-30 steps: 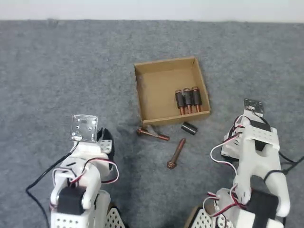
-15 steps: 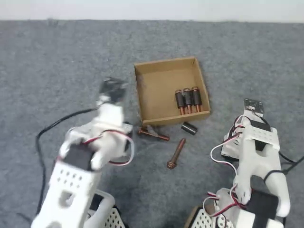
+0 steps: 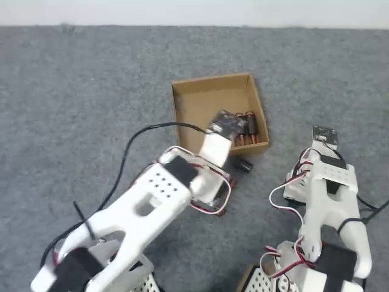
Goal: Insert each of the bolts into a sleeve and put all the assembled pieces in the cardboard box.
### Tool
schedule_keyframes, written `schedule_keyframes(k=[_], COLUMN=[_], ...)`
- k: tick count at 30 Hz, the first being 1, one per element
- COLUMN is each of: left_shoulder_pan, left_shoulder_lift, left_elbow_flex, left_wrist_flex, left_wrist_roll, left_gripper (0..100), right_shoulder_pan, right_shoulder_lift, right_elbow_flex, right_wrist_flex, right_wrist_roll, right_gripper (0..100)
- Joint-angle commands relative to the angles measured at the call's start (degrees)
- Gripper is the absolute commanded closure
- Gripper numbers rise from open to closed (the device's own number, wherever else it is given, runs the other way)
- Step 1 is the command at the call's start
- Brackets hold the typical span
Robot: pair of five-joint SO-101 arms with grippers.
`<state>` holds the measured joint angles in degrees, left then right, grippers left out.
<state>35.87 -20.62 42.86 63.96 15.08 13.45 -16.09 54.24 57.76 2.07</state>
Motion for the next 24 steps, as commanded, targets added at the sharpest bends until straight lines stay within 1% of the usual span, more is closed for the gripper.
schedule_keyframes(k=[1,3,9,13,20,24], left_shoulder_pan=[3.08,3.78,3.87,3.78,3.69,3.6], left_shoulder_lift=[4.75,7.56,16.09,19.34,24.35,27.43], left_elbow_flex=[-2.77,-3.03,-3.21,-3.91,-8.04,-10.77], left_wrist_flex=[-4.13,-6.07,-13.63,-17.93,-18.37,-17.05], left_wrist_roll=[0.97,0.97,1.41,5.98,6.42,6.51], left_gripper=[80,78,78,78,78,79], right_shoulder_pan=[0.92,0.92,0.84,0.84,0.75,0.75], right_shoulder_lift=[-3.38,-3.38,-3.38,-3.38,-3.38,-3.38], right_elbow_flex=[-0.26,-0.26,-0.26,-0.26,-0.26,-0.26], right_wrist_flex=[-0.75,-0.75,-0.48,-0.4,-0.31,-0.31], right_wrist_roll=[0.7,0.7,0.7,0.7,0.7,0.7], right_gripper=[99.2,99.2,99.2,99.2,99.2,99.2])
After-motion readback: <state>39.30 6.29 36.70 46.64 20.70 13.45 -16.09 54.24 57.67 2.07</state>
